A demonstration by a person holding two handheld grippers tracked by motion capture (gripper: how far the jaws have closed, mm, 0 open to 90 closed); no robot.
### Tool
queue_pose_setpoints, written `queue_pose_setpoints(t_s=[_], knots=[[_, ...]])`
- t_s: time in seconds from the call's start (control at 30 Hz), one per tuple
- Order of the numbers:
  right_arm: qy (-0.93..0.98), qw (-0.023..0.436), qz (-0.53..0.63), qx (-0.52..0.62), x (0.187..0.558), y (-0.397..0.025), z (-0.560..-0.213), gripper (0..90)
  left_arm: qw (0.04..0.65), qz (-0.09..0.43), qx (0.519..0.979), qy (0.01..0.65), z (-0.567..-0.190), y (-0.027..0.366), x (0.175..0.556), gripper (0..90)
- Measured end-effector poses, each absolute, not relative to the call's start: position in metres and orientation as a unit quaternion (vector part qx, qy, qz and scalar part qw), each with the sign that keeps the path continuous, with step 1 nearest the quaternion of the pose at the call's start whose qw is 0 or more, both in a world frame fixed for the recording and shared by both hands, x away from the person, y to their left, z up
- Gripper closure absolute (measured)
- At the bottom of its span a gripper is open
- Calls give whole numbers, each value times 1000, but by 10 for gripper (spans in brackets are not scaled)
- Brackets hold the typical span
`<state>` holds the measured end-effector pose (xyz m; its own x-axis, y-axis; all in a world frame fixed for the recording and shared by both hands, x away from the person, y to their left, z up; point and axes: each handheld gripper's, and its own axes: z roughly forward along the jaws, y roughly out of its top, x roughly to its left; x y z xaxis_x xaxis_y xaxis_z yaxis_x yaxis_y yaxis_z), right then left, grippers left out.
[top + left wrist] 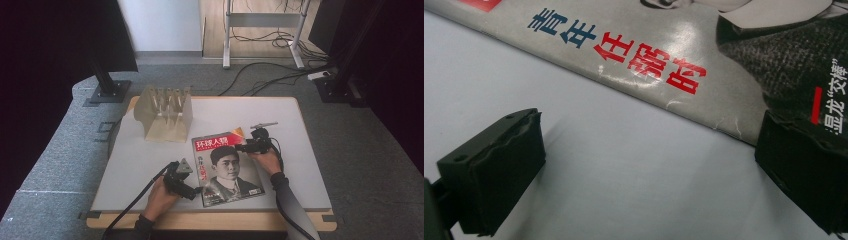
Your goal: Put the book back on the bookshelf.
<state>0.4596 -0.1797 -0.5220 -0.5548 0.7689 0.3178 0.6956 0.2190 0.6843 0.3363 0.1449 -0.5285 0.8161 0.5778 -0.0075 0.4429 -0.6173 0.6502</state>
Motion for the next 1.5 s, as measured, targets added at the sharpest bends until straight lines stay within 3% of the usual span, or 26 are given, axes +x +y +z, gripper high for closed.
queue_pose_setpoints(t_s=[0.03, 0.1, 0.3, 0.43, 0.53, 0.57, 0.6, 0.63, 1.17, 1.5], knots=[[779, 38, 418, 466, 458, -181, -521, 363, 331, 102, 893, 286, -529, 145, 336, 0], [777, 22, 429, 460, 456, -181, -521, 355, 331, 102, 893, 286, -529, 145, 336, 0], [809, 66, 391, 434, 452, -170, -512, 424, 331, 102, 893, 286, -529, 145, 336, 0], [824, 98, 370, 418, 462, -162, -513, 598, 331, 103, 893, 286, -529, 145, 336, 0], [830, 108, 363, 411, 463, -158, -512, 655, 331, 103, 894, 286, -529, 145, 336, 0], [840, 131, 349, 395, 460, -154, -508, 762, 331, 103, 894, 286, -529, 145, 336, 0], [840, 131, 349, 395, 460, -154, -508, 762, 331, 103, 893, 286, -529, 145, 336, 0], [845, 138, 352, 378, 456, -152, -500, 838, 331, 103, 894, 286, -529, 145, 336, 0], [855, 163, 373, 322, 422, -139, -448, 863, 333, 100, 893, 285, -528, 146, 336, 2], [853, 189, 392, 288, 401, -133, -416, 865, 363, 65, 877, 308, -520, 158, 348, 25]])
